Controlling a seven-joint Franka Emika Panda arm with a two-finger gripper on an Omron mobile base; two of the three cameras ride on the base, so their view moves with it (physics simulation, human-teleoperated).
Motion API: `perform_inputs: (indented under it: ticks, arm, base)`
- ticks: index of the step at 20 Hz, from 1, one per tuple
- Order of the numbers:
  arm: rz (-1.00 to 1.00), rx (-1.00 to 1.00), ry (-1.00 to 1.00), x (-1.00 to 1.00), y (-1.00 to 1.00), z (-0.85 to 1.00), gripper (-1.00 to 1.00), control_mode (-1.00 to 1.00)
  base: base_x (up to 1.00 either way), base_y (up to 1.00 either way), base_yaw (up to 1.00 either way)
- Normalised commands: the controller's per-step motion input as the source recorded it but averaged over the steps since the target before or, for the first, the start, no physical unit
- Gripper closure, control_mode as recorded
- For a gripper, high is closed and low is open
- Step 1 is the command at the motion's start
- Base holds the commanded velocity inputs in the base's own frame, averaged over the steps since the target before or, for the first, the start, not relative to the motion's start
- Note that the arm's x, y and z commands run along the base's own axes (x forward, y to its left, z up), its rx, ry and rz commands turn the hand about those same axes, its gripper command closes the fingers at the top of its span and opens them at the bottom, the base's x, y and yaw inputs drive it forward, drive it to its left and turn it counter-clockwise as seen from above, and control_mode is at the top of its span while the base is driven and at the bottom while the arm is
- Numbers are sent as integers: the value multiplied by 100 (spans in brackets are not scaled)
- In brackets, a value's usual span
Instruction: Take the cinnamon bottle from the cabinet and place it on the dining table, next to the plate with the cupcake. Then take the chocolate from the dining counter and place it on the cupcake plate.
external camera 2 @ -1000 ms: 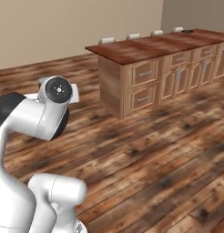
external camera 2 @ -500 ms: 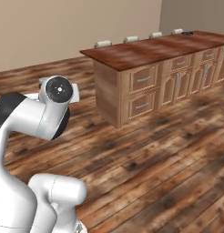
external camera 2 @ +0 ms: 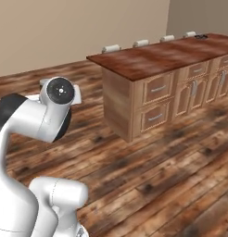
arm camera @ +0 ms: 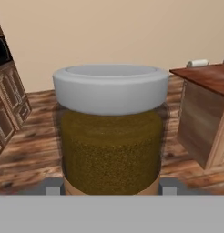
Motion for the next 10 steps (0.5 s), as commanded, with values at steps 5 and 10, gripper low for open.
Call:
perform_inputs:
  ticks: [5,10]
  arm:
    - [0,0,0,0,0,0,100,100]
    - [0,0,0,0,0,0,100,100]
  base:
    - [80,44,0]
    - [83,39,-1]
